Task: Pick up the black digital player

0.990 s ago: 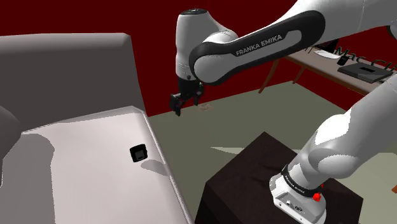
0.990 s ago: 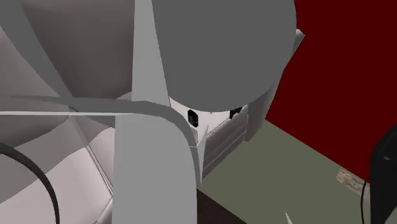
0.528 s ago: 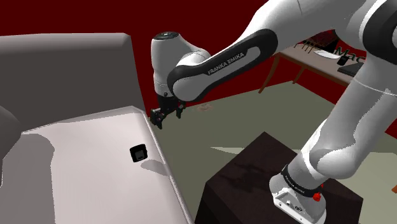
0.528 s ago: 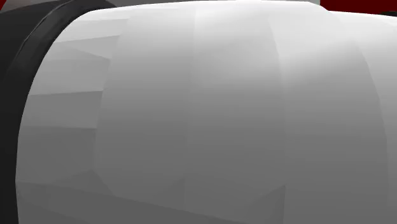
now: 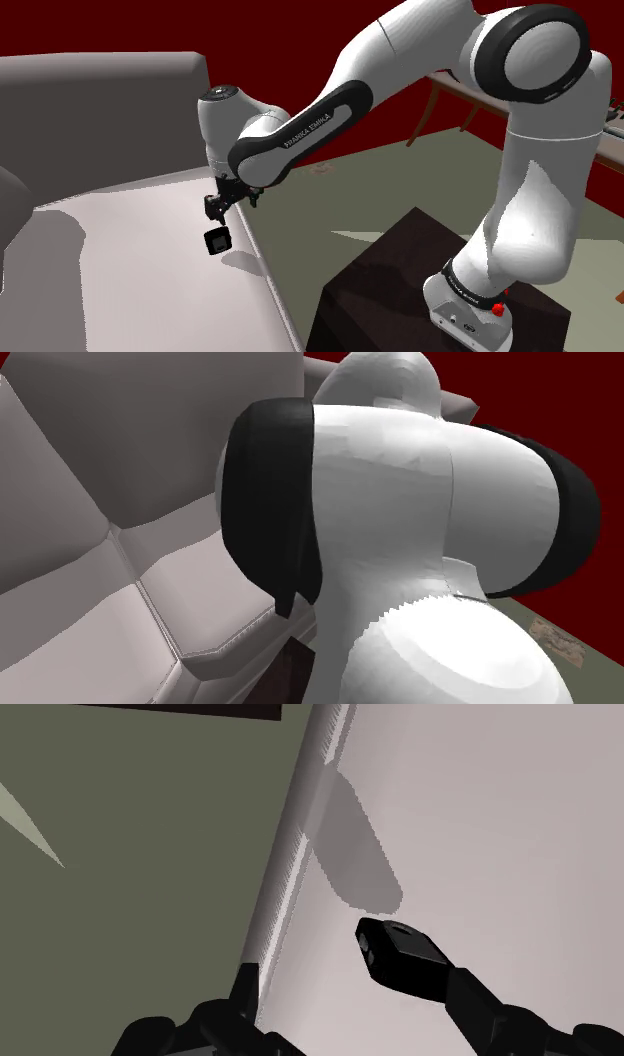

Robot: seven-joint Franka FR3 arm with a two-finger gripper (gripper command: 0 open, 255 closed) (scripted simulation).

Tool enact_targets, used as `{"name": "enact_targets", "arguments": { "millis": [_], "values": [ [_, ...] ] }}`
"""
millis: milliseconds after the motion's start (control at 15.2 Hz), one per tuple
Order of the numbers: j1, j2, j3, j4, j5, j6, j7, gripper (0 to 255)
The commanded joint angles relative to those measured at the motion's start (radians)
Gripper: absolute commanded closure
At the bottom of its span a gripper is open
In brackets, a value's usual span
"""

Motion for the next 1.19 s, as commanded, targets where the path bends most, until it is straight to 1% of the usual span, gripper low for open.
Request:
{"name": "enact_targets", "arguments": {
  "millis": [0, 264, 726, 858, 924, 1122],
  "values": [
    [0.041, 0.094, -0.015, 0.083, -0.034, 0.000, 0.040, 0],
    [0.109, 0.242, -0.041, 0.234, -0.067, -0.015, 0.080, 0],
    [0.126, 0.304, -0.065, 0.236, -0.095, 0.044, 0.097, 0],
    [0.128, 0.310, -0.067, 0.236, -0.097, 0.049, 0.098, 0],
    [0.127, 0.308, -0.067, 0.234, -0.097, 0.049, 0.098, 255],
    [0.127, 0.309, -0.067, 0.235, -0.097, 0.050, 0.098, 255]
  ]
}}
